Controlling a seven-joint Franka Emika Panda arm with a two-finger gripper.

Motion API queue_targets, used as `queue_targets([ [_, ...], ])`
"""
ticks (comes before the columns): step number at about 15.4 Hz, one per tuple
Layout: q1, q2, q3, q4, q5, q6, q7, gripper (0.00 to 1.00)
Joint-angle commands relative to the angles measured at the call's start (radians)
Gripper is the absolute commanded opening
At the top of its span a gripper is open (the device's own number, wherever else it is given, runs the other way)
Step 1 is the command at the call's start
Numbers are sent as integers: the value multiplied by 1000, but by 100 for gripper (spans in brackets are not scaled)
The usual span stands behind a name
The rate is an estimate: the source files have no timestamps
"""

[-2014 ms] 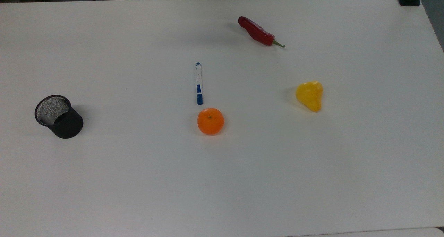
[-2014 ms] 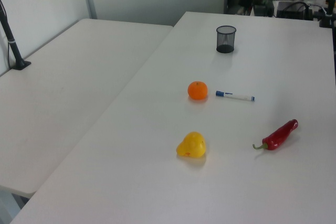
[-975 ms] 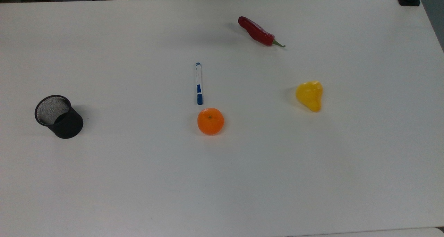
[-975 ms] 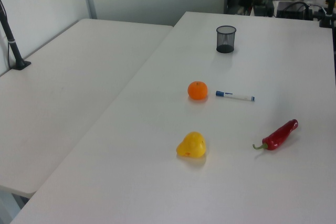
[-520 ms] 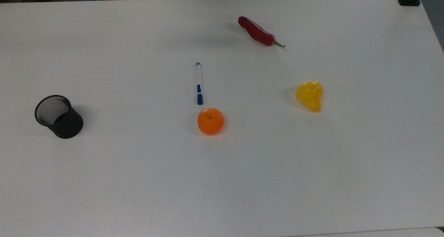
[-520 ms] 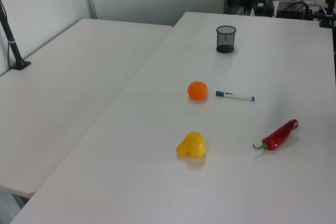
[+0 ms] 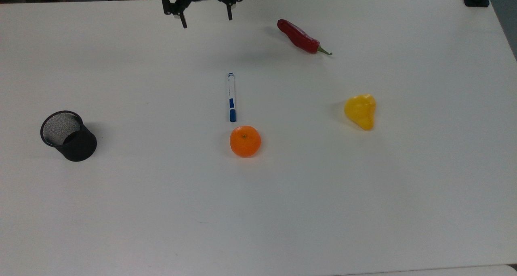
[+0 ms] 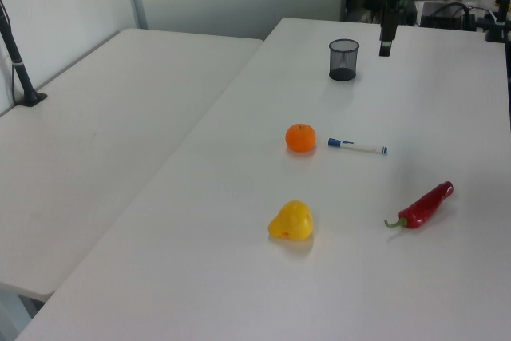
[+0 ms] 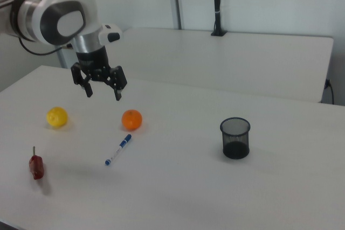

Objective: Place marker
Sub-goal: 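Move the open gripper down over the white blue-capped marker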

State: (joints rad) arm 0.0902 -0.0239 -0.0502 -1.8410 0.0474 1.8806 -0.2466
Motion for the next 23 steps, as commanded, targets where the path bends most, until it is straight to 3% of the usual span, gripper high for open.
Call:
queue_targets([
  [1,14,-5,-5,-112,-6,153,6,100],
  [5,48,56,-5,-150,-8,299,88,100],
  [8,52,104,-7,-149,-15,324,104,100],
  [13,71,189,-7,-152,-46,419,144,92],
  [23,94,315,-5,-150,-147,506,248,63],
])
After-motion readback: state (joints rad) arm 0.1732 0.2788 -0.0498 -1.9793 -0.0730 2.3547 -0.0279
